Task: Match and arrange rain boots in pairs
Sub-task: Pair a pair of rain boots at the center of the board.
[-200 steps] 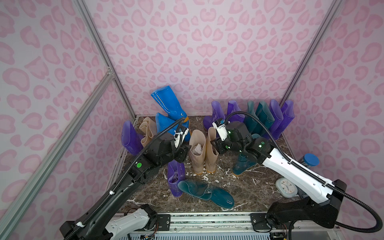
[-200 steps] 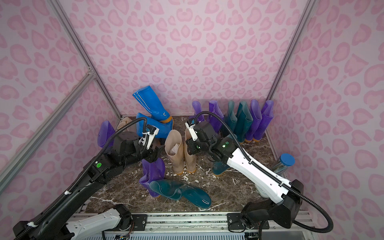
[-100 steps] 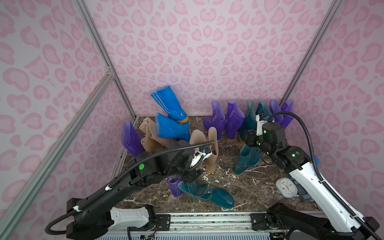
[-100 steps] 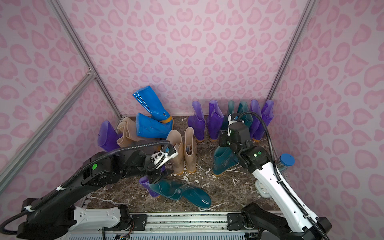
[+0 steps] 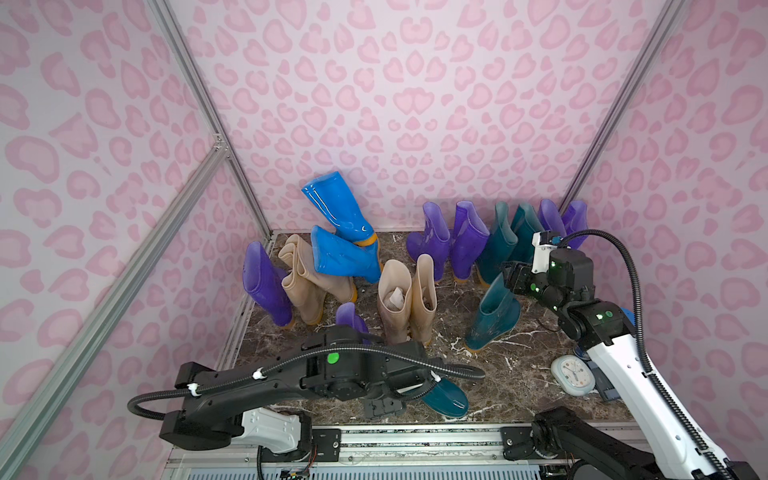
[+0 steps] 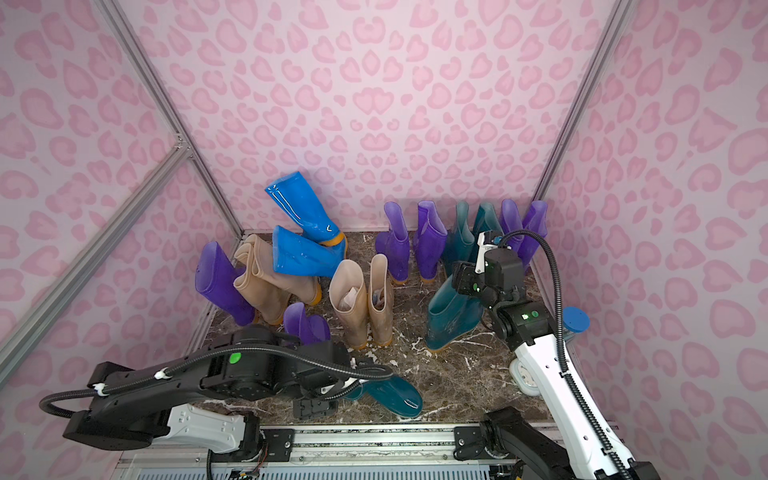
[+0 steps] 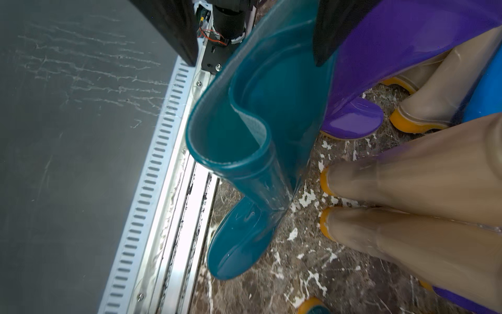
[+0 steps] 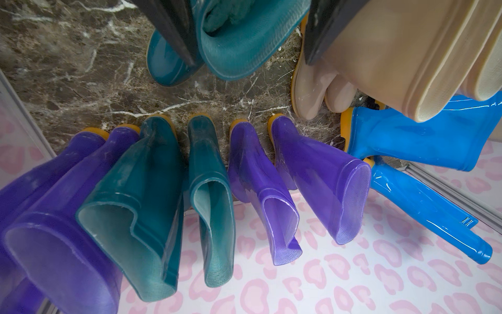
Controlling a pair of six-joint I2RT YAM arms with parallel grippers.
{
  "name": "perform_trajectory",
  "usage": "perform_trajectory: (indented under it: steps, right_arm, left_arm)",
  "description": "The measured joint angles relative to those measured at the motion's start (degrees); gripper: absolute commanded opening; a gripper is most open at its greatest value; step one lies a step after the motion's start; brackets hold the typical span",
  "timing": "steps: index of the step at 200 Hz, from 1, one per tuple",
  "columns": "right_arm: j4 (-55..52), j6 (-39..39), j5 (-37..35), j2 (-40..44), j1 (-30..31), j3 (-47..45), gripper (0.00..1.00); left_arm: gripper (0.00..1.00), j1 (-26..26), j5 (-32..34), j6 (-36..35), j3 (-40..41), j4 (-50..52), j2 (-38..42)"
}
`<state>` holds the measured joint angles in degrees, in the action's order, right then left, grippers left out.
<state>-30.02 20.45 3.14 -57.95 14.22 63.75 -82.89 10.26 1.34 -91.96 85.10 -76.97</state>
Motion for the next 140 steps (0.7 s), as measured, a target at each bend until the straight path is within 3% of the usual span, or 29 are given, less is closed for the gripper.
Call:
perform_trajectory:
  steps: [15, 34, 47, 77, 140]
  right_arm:
    - [0.2, -0.1, 1.1, 0.3, -0.6, -0.1, 0.65]
    - [0.3, -0.2, 1.6, 1.0, -1.2, -0.1, 0.65]
    - [0.6, -0.2, 1.9, 1.2, -1.4, -0.1, 0.65]
    - [0.6, -0.2, 2.9, 1.1, -1.5, -0.2, 0.66]
    - [0.4, 1.0, -2.7, -0.5, -0.3, -1.8, 0.73]
  left_arm:
    - [0.61, 0.0, -0.7, -0.6, 1.1, -0.9, -0.1]
    - [0.38, 0.0, 0.2, -1.4, 3.1, -2.4, 0.3]
    - [0.36, 0.0, 0.5, -2.6, 4.0, -3.1, 0.3]
    - [0.03, 0.0, 0.8, -3.3, 4.9, -4.7, -0.1]
    - [0.02, 1.2, -0.5, -5.0, -0.2, -7.3, 0.2]
